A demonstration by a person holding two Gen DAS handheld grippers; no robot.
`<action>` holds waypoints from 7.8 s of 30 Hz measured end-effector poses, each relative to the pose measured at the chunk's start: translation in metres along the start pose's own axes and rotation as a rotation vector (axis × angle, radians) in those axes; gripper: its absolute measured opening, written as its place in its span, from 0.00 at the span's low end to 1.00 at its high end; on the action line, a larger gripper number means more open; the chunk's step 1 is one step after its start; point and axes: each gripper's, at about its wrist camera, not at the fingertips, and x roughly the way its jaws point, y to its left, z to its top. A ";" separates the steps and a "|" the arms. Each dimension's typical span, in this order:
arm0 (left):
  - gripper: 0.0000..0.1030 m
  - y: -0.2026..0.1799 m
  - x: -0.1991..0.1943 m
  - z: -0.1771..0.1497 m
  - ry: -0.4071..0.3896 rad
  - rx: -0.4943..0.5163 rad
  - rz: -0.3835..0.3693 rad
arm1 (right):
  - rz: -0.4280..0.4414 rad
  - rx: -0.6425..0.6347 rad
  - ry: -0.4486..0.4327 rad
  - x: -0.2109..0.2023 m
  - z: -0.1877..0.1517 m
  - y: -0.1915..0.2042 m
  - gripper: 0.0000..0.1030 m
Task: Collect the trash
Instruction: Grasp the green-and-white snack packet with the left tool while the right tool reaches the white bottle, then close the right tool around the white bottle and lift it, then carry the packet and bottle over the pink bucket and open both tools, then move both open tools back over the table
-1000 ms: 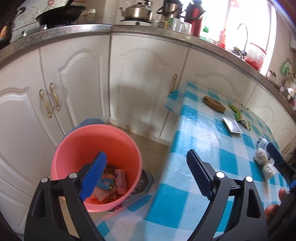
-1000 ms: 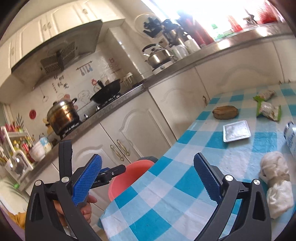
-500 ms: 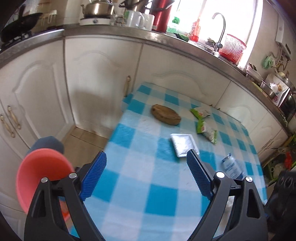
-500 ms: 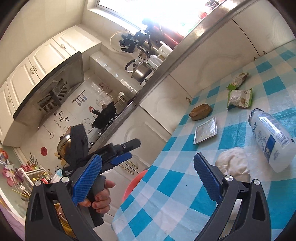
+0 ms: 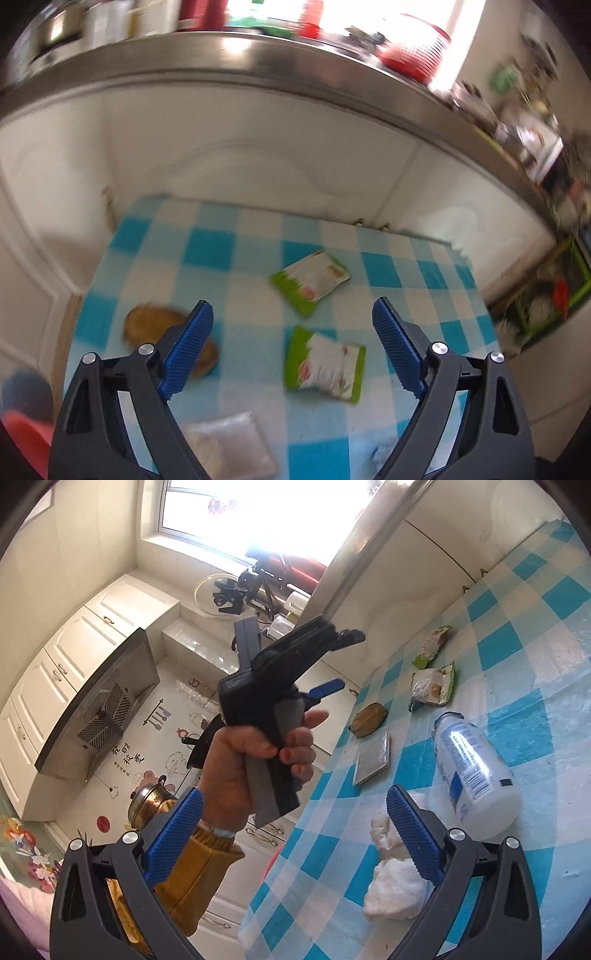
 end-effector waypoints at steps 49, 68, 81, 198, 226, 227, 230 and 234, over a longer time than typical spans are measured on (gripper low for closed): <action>0.30 -0.003 0.018 -0.035 0.057 0.163 -0.022 | -0.269 0.002 -0.042 -0.019 0.018 -0.023 0.95; 0.30 0.049 -0.103 -0.155 0.006 -0.006 -0.125 | -0.590 -0.185 0.105 0.014 0.011 -0.015 0.58; 0.30 0.097 -0.137 -0.205 -0.001 -0.116 -0.122 | -0.655 -0.178 0.143 0.024 0.008 -0.022 0.43; 0.92 0.337 -0.218 -0.332 -0.079 -0.586 0.421 | -0.424 -0.659 0.521 0.262 -0.134 0.151 0.91; 0.92 0.278 -0.249 -0.292 -0.253 -0.489 0.342 | -0.587 -0.925 0.144 0.171 -0.092 0.155 0.95; 0.92 0.275 -0.249 -0.290 -0.254 -0.487 0.345 | -0.592 -0.918 0.131 0.167 -0.089 0.154 0.95; 0.92 0.263 -0.248 -0.282 -0.247 -0.475 0.369 | -0.607 -0.882 0.111 0.152 -0.082 0.150 0.95; 0.92 0.240 -0.244 -0.271 -0.238 -0.401 0.419 | -0.628 -0.858 0.076 0.133 -0.074 0.143 0.95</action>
